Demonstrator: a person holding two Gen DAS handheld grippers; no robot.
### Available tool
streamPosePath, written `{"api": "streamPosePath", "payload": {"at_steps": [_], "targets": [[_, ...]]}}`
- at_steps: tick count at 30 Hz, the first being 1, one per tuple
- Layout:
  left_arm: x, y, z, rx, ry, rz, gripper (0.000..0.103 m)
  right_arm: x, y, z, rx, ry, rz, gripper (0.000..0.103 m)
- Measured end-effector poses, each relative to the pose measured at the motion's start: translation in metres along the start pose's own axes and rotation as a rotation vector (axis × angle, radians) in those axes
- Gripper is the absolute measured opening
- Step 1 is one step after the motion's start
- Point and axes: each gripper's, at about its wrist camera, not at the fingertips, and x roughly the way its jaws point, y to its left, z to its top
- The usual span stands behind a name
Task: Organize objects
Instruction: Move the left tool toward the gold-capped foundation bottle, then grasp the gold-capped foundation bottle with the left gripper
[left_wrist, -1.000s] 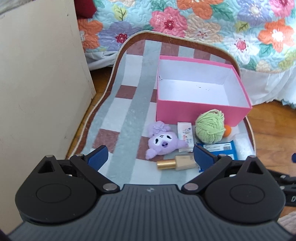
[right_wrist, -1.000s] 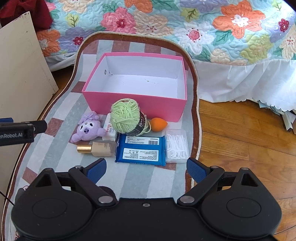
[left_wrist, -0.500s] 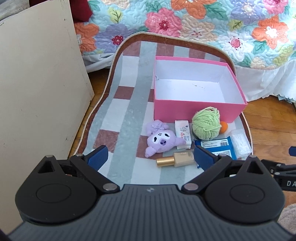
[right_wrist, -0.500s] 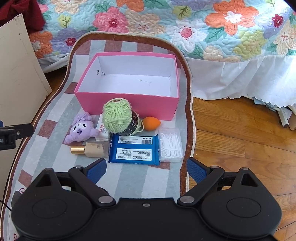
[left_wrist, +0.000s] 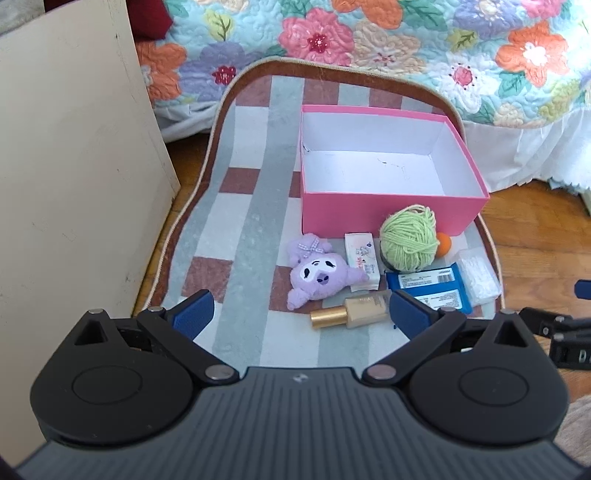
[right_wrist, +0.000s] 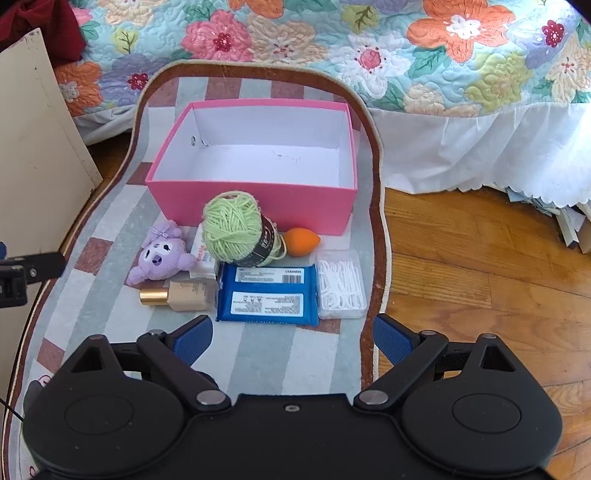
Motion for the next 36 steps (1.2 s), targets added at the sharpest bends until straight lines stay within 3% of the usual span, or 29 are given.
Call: {"api": "streamPosePath", "payload": {"at_steps": [5, 9, 13, 21, 27, 31, 36], "targets": [[0.011, 0.016, 0.018, -0.046, 0.020, -0.099, 0.103, -0.015, 0.008, 0.004, -0.135, -0.160, 0.098, 0.097], [0.036, 0.015, 0.025, -0.010, 0.050, -0.083, 0.101, 0.002, 0.010, 0.012, -0.193, -0.258, 0.173, 0.100], [0.059, 0.016, 0.024, 0.000, 0.104, -0.079, 0.100, 0.030, 0.016, 0.033, -0.222, -0.183, 0.242, 0.100], [0.078, 0.023, 0.014, -0.018, 0.196, -0.087, 0.099, 0.053, 0.039, 0.035, -0.317, -0.068, 0.218, 0.100], [0.116, 0.018, 0.003, -0.032, 0.206, -0.139, 0.084, 0.092, 0.059, 0.024, -0.387, 0.046, 0.335, 0.097], [0.142, 0.010, -0.004, -0.027, 0.211, -0.182, 0.072, 0.145, 0.063, 0.020, -0.310, 0.144, 0.354, 0.086], [0.172, 0.006, -0.009, -0.055, 0.269, -0.199, 0.060, 0.178, 0.060, 0.011, -0.225, 0.149, 0.386, 0.083]]}}
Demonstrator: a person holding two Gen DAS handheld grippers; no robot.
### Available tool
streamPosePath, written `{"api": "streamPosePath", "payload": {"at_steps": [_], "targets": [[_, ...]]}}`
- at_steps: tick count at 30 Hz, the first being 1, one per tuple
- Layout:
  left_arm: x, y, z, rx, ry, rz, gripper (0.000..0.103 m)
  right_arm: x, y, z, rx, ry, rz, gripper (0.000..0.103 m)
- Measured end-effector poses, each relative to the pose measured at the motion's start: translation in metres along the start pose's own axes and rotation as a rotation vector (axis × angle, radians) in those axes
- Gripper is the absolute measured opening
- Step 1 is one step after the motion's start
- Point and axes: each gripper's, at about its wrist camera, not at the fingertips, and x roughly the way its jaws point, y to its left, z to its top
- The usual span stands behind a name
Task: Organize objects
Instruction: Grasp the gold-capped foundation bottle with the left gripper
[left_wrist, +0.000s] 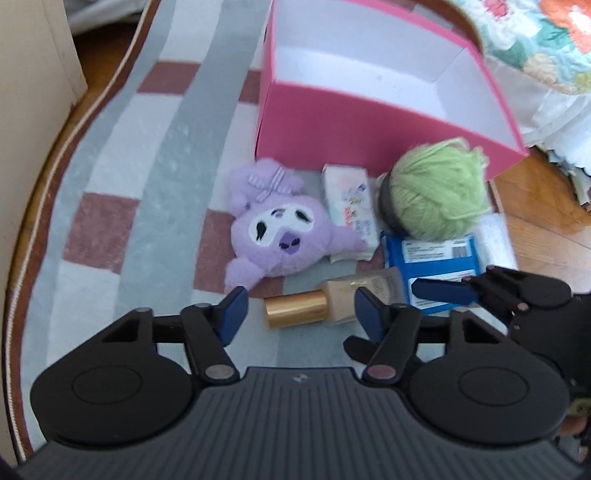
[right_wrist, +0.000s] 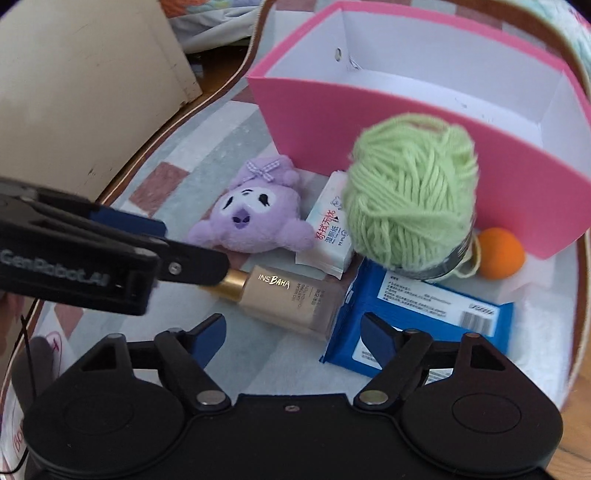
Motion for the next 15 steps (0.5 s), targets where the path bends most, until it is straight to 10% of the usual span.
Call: {"api": "streamPosePath", "payload": {"at_steps": [15], "targets": [[0.021, 0.020, -0.014, -0.084, -0.031, -0.110, 0.058, 0.026, 0.015, -0.011, -0.001, -0.103, -0.078, 0.080]]}}
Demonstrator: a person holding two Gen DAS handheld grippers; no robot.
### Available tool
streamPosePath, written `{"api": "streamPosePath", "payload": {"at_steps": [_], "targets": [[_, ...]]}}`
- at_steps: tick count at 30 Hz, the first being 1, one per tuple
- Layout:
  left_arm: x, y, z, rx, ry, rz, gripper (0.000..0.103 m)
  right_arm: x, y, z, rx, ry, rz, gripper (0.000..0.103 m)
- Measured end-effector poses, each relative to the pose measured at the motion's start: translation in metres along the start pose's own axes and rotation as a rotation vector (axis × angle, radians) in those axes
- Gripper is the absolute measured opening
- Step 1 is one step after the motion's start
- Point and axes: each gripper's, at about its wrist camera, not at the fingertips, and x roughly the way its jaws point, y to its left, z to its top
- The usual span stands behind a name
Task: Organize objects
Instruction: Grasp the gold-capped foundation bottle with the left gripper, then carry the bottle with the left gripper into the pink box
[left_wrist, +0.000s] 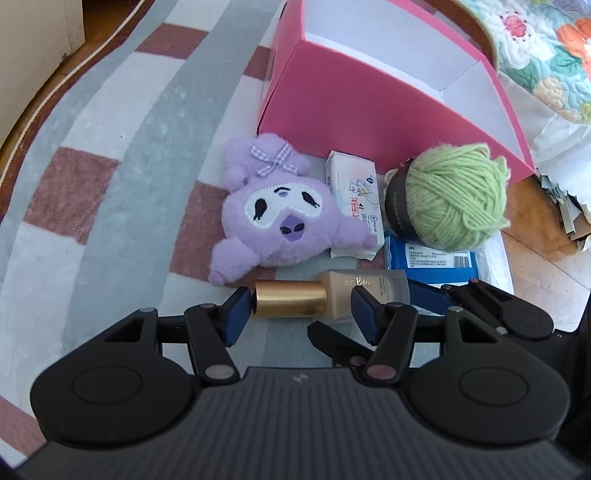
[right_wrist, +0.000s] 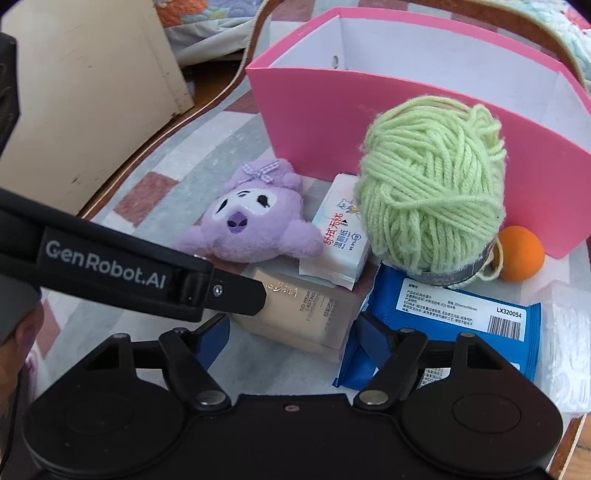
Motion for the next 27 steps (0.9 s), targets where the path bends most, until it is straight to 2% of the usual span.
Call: {"api": "streamPosePath", "payload": {"at_steps": [2, 5, 10, 17, 22, 27], "targets": [[-0.002, -0.001, -0.002, 0.024, -0.012, 0.000, 0.058, 0.003, 0.007, -0.003, -0.030, -0.012, -0.040, 0.080], [-0.006, -0.003, -0.004, 0.069, -0.012, -0.014, 0.055, 0.000, 0.017, -0.005, -0.091, -0.019, -0.099, 0.072], [-0.019, -0.011, -0.006, 0.139, -0.030, -0.029, 0.054, -0.008, 0.012, -0.006, -0.076, -0.033, -0.082, 0.072], [-0.049, -0.030, -0.006, 0.225, -0.058, -0.034, 0.054, -0.029, 0.024, -0.006, -0.135, -0.095, -0.118, 0.072], [-0.078, -0.048, 0.009, 0.232, -0.046, -0.061, 0.054, -0.060, 0.032, 0.004, -0.128, -0.115, -0.171, 0.072], [-0.106, -0.066, 0.035, 0.245, -0.066, -0.129, 0.055, -0.097, 0.028, 0.021, -0.122, -0.162, -0.188, 0.072]]}}
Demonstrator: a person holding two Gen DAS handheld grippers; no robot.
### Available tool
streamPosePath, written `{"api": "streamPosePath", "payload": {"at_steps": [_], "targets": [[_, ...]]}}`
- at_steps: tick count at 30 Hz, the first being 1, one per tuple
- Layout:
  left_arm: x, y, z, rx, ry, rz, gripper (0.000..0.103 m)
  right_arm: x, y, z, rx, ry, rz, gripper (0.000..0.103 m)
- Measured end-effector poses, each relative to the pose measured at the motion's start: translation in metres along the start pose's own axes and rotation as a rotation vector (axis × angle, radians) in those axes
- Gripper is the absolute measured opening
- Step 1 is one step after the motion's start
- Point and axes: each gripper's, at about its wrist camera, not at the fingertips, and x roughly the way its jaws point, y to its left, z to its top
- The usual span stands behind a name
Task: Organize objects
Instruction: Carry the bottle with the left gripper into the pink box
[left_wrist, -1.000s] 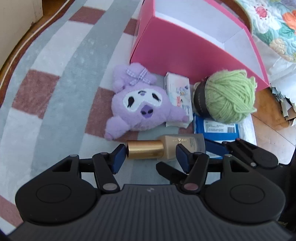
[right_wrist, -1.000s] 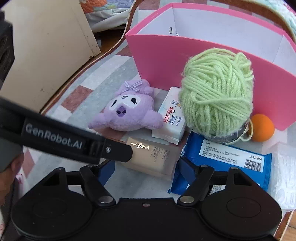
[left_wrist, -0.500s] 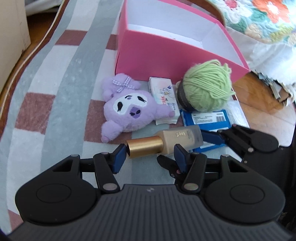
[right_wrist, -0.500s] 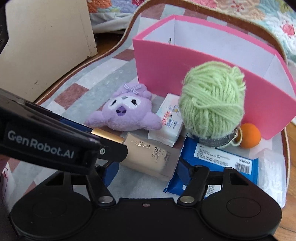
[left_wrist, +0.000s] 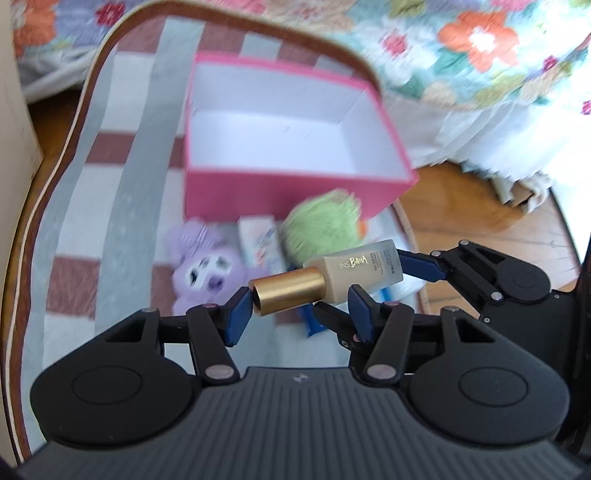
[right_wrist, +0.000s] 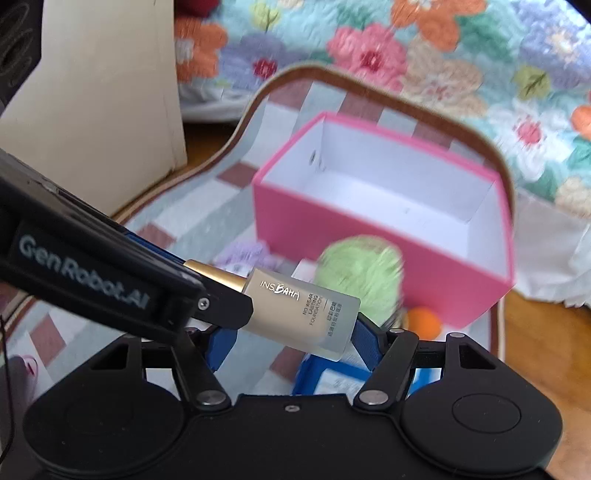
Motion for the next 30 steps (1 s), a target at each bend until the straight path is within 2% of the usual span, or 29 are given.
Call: {"api": "streamPosePath", "payload": {"at_steps": [4, 7, 12, 17, 22, 25, 30], "targets": [[-0.017, -0.022, 0.030, 0.062, -0.029, -0.002, 0.054, -0.018, -0.018, 0.019, 0.026, -0.032, -0.005, 0.072], [-0.023, -0.035, 0.051, 0.093, -0.060, -0.004, 0.054, -0.027, -0.025, 0.035, -0.002, -0.064, -0.053, 0.072], [-0.017, -0.040, 0.089, 0.091, -0.079, -0.030, 0.054, -0.031, -0.045, 0.062, -0.005, -0.107, -0.092, 0.072], [0.016, -0.037, 0.127, 0.098, -0.062, -0.026, 0.054, -0.011, -0.072, 0.090, 0.009, -0.101, -0.097, 0.072], [0.069, -0.026, 0.163, 0.081, -0.024, -0.024, 0.054, 0.029, -0.099, 0.107, -0.007, -0.079, -0.123, 0.072], [0.103, -0.018, 0.177, 0.074, -0.005, -0.029, 0.054, 0.058, -0.114, 0.116, -0.005, -0.058, -0.145, 0.072], [0.156, 0.003, 0.192, 0.014, 0.041, -0.055, 0.054, 0.104, -0.141, 0.119, 0.053, 0.003, -0.132, 0.072]]}}
